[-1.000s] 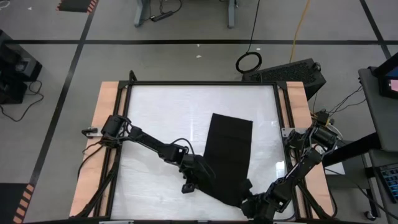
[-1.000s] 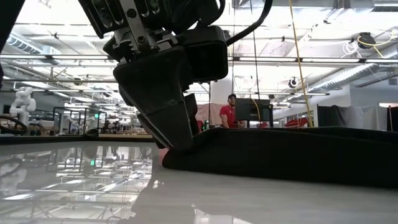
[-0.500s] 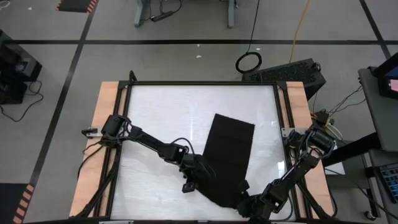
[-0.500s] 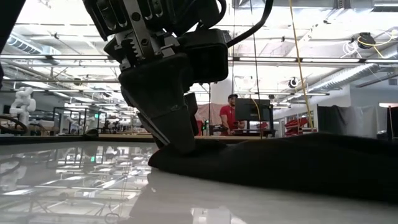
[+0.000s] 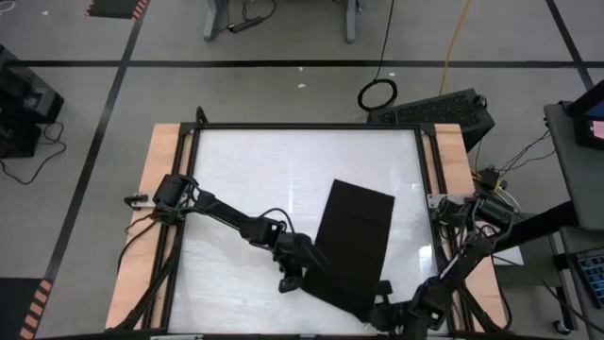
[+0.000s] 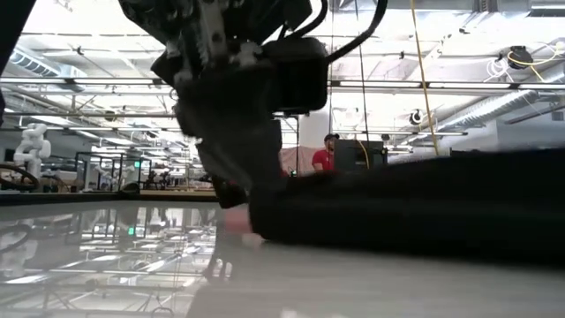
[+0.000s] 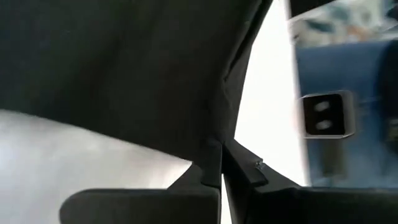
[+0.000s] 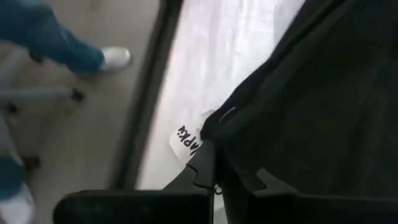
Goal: Roll towel into tight, uniform cylinder
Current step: Roll the black towel
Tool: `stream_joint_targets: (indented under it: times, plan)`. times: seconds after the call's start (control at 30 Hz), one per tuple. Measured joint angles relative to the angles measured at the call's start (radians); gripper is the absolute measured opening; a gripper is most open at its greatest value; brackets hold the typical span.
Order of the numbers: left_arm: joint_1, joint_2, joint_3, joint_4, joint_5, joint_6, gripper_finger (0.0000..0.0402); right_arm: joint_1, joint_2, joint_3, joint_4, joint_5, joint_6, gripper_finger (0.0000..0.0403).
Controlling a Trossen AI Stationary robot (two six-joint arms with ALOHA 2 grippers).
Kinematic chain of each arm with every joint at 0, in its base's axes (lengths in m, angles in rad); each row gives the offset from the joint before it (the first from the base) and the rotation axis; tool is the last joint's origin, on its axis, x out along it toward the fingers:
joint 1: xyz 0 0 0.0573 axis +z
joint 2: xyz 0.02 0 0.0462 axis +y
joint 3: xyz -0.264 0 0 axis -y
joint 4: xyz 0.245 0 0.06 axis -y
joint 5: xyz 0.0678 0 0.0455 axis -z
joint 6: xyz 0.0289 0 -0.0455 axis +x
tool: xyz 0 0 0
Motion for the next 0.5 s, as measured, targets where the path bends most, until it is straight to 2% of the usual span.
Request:
stream_joint_targets:
  times: [0.13,0.27,0.37,0.5]
  plan:
    - [-0.001,-0.004,0.0,0.075,0.048,-0.068,0.0003,0.043,-0.011,0.0,0.008,0.084,0.144,0.0002]
    - [-0.007,-0.004,0.0,0.094,0.056,-0.087,0.0003,0.078,-0.014,0.0,0.021,0.186,0.279,0.0002]
    - [-0.013,-0.004,0.0,0.1,0.056,-0.098,0.0003,0.084,-0.014,0.0,0.022,0.196,0.372,0.0001]
    - [-0.016,-0.004,0.0,0.111,0.058,-0.14,0.0002,0.08,-0.014,-0.011,0.027,0.151,0.47,0.0001]
